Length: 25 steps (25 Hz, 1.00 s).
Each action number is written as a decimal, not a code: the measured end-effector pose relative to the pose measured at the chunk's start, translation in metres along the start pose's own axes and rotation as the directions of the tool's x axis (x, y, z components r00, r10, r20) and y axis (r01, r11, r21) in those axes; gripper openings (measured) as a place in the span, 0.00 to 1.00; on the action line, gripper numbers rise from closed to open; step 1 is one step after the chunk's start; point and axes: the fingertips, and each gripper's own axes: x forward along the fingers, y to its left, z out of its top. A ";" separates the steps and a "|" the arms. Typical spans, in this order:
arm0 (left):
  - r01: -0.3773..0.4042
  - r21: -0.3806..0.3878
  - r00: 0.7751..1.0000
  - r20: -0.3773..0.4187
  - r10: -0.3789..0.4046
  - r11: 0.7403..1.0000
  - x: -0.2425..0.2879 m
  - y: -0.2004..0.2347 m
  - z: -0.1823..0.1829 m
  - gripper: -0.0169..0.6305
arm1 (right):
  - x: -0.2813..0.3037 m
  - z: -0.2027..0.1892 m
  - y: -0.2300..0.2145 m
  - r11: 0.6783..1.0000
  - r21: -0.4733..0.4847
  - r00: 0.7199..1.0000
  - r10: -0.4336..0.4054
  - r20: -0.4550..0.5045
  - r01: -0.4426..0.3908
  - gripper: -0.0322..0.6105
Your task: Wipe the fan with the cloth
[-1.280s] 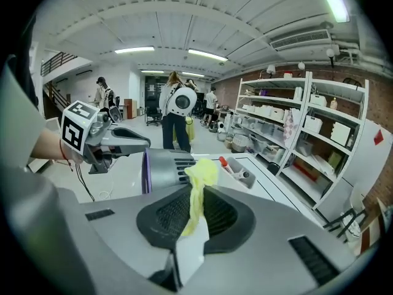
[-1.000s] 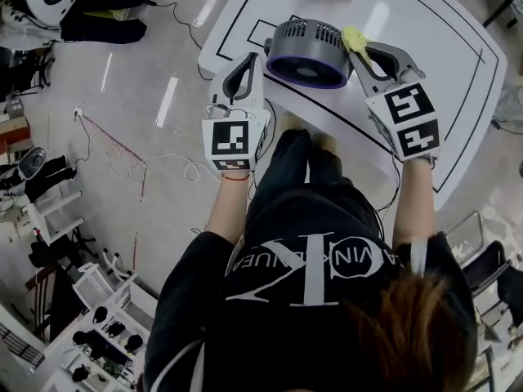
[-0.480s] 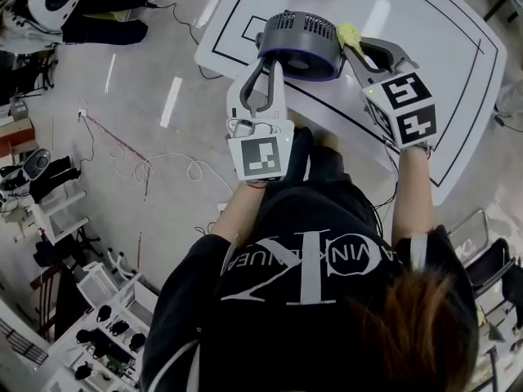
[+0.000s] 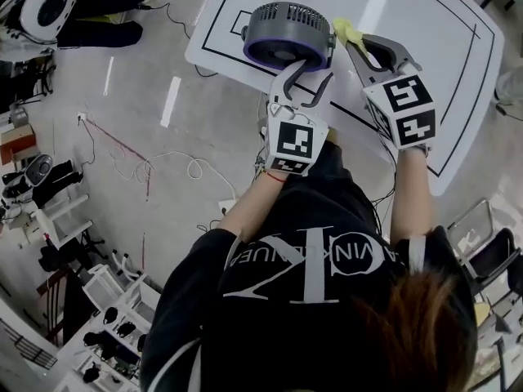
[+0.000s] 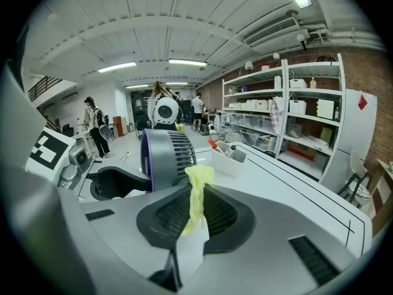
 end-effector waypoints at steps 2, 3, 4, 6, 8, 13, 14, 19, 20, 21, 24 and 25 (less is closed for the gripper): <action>-0.019 0.021 1.000 -0.002 0.019 1.000 0.016 -0.005 -0.001 0.31 | -0.002 -0.012 -0.007 1.000 0.006 1.000 -0.005 -0.012 0.005 0.11; -0.041 0.036 0.999 -0.003 0.041 0.999 0.022 -0.005 -0.001 0.27 | -0.004 -0.016 -0.010 1.000 0.012 1.000 -0.006 -0.014 0.007 0.11; -0.067 0.054 0.998 -0.003 0.068 0.996 0.026 -0.004 -0.001 0.19 | -0.006 -0.020 -0.011 1.000 0.021 1.000 -0.008 -0.013 0.008 0.11; -0.103 0.074 0.995 0.001 0.103 0.992 0.031 -0.004 -0.002 0.12 | -0.009 -0.026 -0.013 0.999 0.038 1.000 -0.011 -0.010 0.011 0.11; -0.101 0.070 0.995 0.010 0.101 0.992 0.032 -0.006 -0.004 0.12 | -0.010 -0.031 -0.014 0.999 0.045 1.000 -0.014 -0.007 0.015 0.11; -0.075 0.090 0.997 0.018 0.073 0.993 0.019 -0.008 -0.005 0.12 | -0.013 -0.027 -0.010 1.000 0.026 1.000 0.000 0.005 0.000 0.11; -0.078 0.091 0.997 0.021 0.076 0.993 0.013 -0.008 -0.005 0.11 | -0.014 -0.025 -0.008 1.000 0.019 1.000 0.006 0.007 -0.006 0.11; -0.093 0.134 0.996 0.028 0.090 0.987 -0.011 -0.002 -0.009 0.10 | -0.009 -0.011 0.007 0.999 0.001 0.998 0.052 0.025 -0.052 0.11; -0.095 0.150 0.995 0.029 0.092 0.984 -0.015 0.000 -0.011 0.10 | -0.007 -0.009 0.010 0.998 -0.001 0.998 0.064 0.029 -0.064 0.11; -0.098 0.162 0.995 0.030 0.094 0.982 -0.020 0.002 -0.013 0.10 | -0.004 -0.007 0.014 0.997 -0.003 0.997 0.077 0.033 -0.076 0.11; -0.106 0.175 0.994 0.036 0.101 0.979 -0.035 0.012 -0.022 0.11 | 0.003 -0.004 0.027 0.993 -0.014 0.992 0.121 0.039 -0.120 0.11; -0.109 0.172 0.994 0.039 0.104 0.979 -0.040 0.016 -0.024 0.11 | 0.004 -0.003 0.032 0.990 -0.019 0.990 0.139 0.040 -0.138 0.11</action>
